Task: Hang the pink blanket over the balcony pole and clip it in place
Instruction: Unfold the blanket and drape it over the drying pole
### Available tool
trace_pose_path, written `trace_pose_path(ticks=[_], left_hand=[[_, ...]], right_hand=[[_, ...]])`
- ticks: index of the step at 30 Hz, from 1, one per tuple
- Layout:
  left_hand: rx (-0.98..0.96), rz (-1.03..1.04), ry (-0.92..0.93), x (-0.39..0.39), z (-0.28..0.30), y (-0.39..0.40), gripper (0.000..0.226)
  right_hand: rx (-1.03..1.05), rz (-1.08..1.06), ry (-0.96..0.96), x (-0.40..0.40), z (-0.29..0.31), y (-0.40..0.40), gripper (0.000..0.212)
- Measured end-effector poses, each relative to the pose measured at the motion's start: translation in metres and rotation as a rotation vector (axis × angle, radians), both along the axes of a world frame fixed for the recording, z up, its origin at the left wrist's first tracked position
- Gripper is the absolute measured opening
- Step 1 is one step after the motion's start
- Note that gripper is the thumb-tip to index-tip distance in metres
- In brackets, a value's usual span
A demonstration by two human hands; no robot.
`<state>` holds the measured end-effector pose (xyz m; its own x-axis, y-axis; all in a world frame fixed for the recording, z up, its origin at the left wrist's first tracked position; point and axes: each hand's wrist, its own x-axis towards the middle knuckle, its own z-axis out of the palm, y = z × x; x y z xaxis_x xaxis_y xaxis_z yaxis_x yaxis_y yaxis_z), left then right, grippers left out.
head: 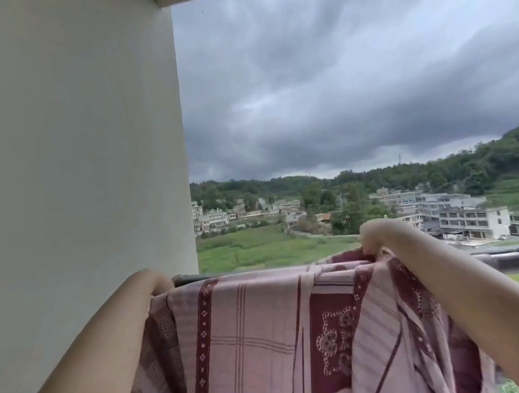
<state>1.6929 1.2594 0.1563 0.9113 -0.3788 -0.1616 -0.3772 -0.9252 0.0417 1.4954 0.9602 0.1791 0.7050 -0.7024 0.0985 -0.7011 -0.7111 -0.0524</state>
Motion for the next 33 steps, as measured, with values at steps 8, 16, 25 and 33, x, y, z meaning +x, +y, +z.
trace_pose_path(ticks=[8, 16, 25, 33], left_hand=[[-0.538, -0.531, -0.331, -0.085, 0.003, -0.022, 0.027], [-0.344, -0.76, -0.736, -0.177, -0.056, -0.06, 0.055], [-0.322, -0.882, -0.942, -0.238, -0.063, -0.123, 0.065], [-0.321, -0.963, -1.188, -0.239, -0.06, -0.149, 0.031]], right_hand=[[0.093, 0.482, -0.01, -0.035, 0.003, 0.059, 0.034], [-0.63, 0.362, -0.877, -0.143, -0.082, 0.062, 0.039], [0.232, -0.04, -0.692, -0.151, -0.205, 0.054, 0.058], [0.536, 0.027, -0.804, -0.185, -0.188, 0.048, 0.019]])
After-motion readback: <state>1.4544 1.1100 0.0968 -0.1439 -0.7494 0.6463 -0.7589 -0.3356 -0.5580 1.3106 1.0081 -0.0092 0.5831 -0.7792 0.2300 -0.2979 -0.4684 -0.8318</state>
